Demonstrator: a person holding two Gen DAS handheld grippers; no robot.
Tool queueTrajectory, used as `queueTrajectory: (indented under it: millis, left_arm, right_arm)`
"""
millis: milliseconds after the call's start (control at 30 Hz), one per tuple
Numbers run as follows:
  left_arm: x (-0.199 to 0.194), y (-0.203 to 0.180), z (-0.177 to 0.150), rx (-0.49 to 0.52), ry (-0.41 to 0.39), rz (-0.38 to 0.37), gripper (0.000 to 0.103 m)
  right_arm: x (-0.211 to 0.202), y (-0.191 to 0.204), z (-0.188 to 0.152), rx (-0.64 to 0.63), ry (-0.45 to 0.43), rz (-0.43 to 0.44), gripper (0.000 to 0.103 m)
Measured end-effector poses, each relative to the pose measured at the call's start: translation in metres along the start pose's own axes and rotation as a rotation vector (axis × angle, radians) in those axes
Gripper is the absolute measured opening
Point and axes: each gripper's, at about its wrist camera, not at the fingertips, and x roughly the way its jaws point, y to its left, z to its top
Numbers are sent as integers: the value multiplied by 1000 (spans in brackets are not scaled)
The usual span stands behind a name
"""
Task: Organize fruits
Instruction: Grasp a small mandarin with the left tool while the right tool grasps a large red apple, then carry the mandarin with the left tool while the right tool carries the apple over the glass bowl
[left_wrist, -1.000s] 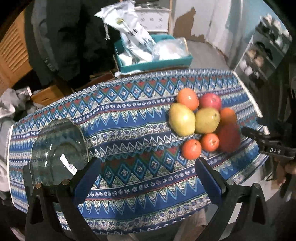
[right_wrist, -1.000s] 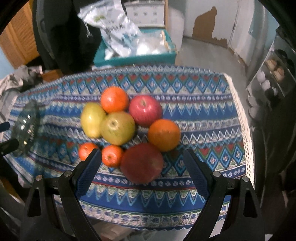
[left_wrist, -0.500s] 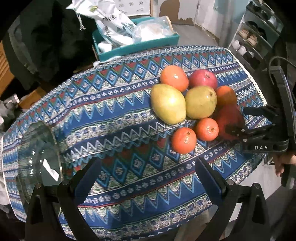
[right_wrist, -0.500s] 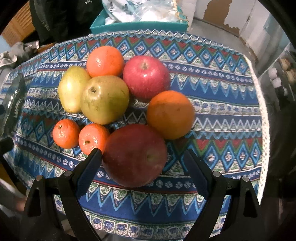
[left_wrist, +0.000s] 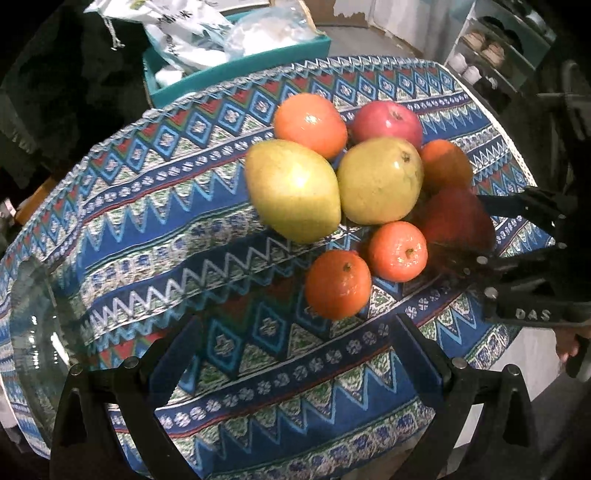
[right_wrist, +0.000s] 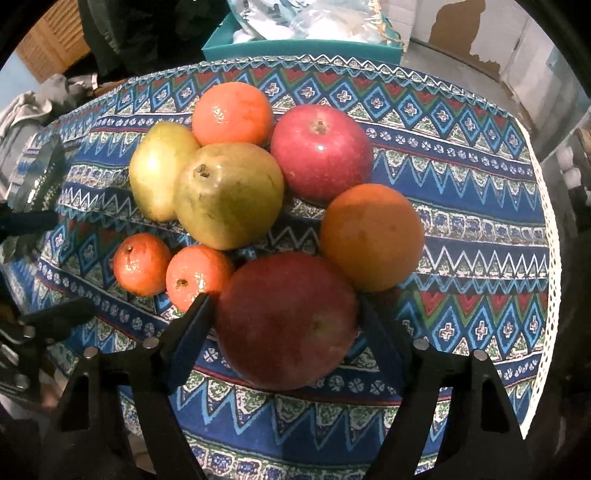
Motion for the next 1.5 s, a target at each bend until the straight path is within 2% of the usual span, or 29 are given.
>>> queueTrajectory:
  millis: [300,400,500,567,600,733,1033,1500]
  left_arm:
    - [27,-9,11,-16,32,-2,102]
    - [32,-10,14,-38,43,-23,97]
    - [40,-14,18,-37,55,-24,86]
    - [46,-16,19,-38,60,-36,74]
    - [49,-16,19,-42,66,-46,72]
    - [54,-14,17,-52,63,-121,48]
    - [30,-7,15,-37,-12,-97,47]
    - [-36,12,2,-64,-135,-38,47]
  right_arm:
    - [-12,-10,-14,45,-8,5,79]
    - [-16,-16,-16,74,-18,1,79]
    - [-20,-22,-18,102,-26,2,79]
    - [-22,-24,-19,109,-29,1,79]
    - [-23,-25,-20,114,-31,4,79]
    - [-24,-26,-20,119,-37,5,79]
    - [-30,-17,-16,89,-64,-25,79]
    - [-70,2,-6,51,-187,-71,79]
